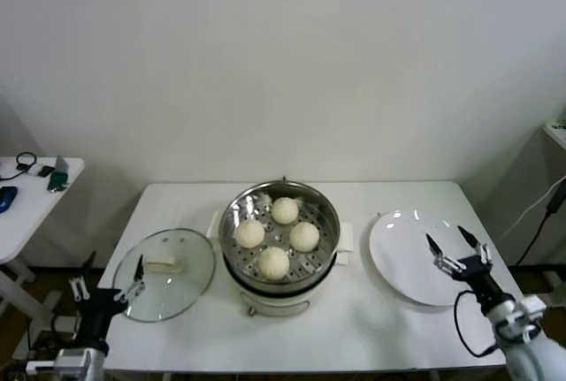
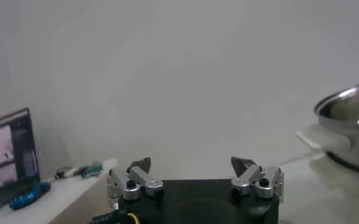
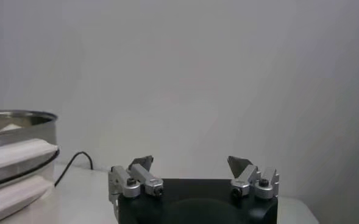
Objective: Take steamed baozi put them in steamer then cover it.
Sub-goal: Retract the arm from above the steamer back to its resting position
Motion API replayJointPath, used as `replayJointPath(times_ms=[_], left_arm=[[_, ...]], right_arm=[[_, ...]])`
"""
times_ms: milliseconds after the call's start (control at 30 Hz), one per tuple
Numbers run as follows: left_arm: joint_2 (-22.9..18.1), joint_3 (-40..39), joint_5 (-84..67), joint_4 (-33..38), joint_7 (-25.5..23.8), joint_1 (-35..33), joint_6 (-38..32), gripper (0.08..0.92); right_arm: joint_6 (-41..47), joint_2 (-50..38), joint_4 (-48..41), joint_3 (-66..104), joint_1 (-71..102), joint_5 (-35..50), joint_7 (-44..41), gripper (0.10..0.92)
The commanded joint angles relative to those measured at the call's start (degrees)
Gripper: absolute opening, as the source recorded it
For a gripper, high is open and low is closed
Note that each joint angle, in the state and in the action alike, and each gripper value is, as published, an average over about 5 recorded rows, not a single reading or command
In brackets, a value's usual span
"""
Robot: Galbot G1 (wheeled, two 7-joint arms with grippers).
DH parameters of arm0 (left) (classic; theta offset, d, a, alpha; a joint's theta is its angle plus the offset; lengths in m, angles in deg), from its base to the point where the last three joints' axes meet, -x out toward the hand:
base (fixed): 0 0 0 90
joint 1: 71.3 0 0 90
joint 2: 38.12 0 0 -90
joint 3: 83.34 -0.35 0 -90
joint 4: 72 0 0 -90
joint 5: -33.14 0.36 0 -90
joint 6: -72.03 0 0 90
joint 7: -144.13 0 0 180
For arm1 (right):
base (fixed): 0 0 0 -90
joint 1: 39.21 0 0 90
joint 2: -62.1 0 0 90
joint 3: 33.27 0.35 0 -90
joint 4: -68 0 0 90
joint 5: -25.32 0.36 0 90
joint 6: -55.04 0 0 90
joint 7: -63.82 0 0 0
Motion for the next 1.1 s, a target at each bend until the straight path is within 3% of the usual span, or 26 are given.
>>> replayJointPath(times_ms=[33,300,567,900,1100], left_arm=[[0.3,0.8,44.1,-9.0,16.7,-0.2,-8.4,0.823],[-1.1,0.0,63.8,-13.9,17.5,-0.4,-6.0,0.823],[-1.5,-1.1,74.5,-19.9,19.2,6.6,-2.5,0.823],[-0.9,-3.2,80.3,-30.1,20.6,14.1,-4.3,0.823],[-1.0,-4.4,80.9,-32.4,20.5,16.0,-4.1,0.823]], right_arm=[[-10.8,11.4,1.1,4.3,10.1,-3.6,1.0,0.823],[-12.1,14.1,0.1,0.2,11.0,-6.9,2.9,0.823],[-12.6,15.0,-0.4,-0.6,10.6,-7.3,3.6,0.823],[-12.7,16.3,-0.3,-0.5,10.4,-7.9,3.9,0.823],[-12.8,16.9,-0.2,-0.1,10.5,-8.3,4.0,0.823]])
